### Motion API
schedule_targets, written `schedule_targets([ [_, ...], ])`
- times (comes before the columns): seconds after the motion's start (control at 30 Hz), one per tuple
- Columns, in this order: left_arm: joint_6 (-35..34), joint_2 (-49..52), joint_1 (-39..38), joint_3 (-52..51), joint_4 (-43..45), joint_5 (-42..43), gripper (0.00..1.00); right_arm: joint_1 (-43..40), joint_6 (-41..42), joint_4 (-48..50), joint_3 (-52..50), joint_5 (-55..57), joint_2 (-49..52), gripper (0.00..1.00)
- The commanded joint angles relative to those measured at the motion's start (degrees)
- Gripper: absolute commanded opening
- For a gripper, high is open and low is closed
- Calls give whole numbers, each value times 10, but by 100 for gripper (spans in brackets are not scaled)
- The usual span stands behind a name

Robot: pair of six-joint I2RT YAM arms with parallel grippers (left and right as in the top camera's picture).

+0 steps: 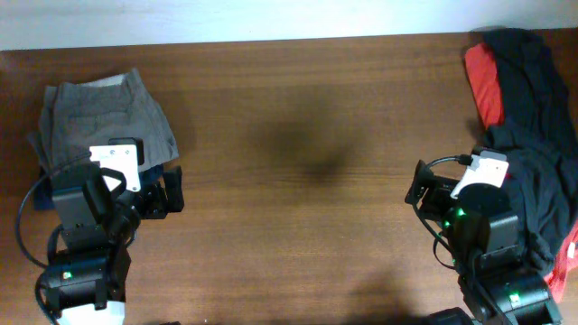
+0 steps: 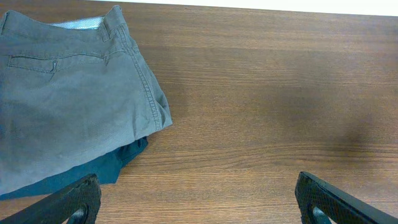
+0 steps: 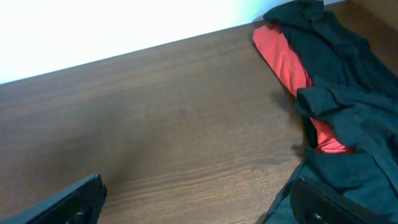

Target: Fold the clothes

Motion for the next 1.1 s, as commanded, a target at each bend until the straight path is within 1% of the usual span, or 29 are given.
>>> schedule_targets([
  [0.0, 5, -3, 2, -2, 1, 9, 99, -3, 5, -1, -2, 11, 17, 99],
  [0.13, 5, -3, 2, -2, 0, 8, 99, 56, 5, -20, -2, 18, 29, 99],
  [0.2, 5, -3, 2, -2, 0, 8, 99, 68, 5, -21, -2, 37, 30, 99],
  [0.33, 5, -3, 2, -2, 1, 8, 99, 73, 2, -20, -2, 37, 32, 99],
  [0.47, 5, -3, 2, -2, 0, 8, 100, 68, -62, -17, -3, 10, 24, 99],
  [0.57, 5, -3, 2, -2, 0, 8, 99, 47, -107, -10, -8, -23, 1, 99],
  [0.63, 5, -3, 2, -2, 0, 9, 99, 23, -152, 10, -23, -72, -25, 99],
  [0.73, 5, -3, 2, -2, 1, 9, 99, -12, -191, 57, -69, -132, -78, 99],
  [0.83, 5, -3, 2, -2, 0, 8, 99, -43, -191, 111, -143, -163, -140, 99],
  [0.93, 5, -3, 2, -2, 1, 8, 99, -57, -191, 180, -222, -193, -200, 99],
  [1.07, 5, -3, 2, -2, 1, 8, 99, -63, -191, 246, -311, -199, -282, 99],
])
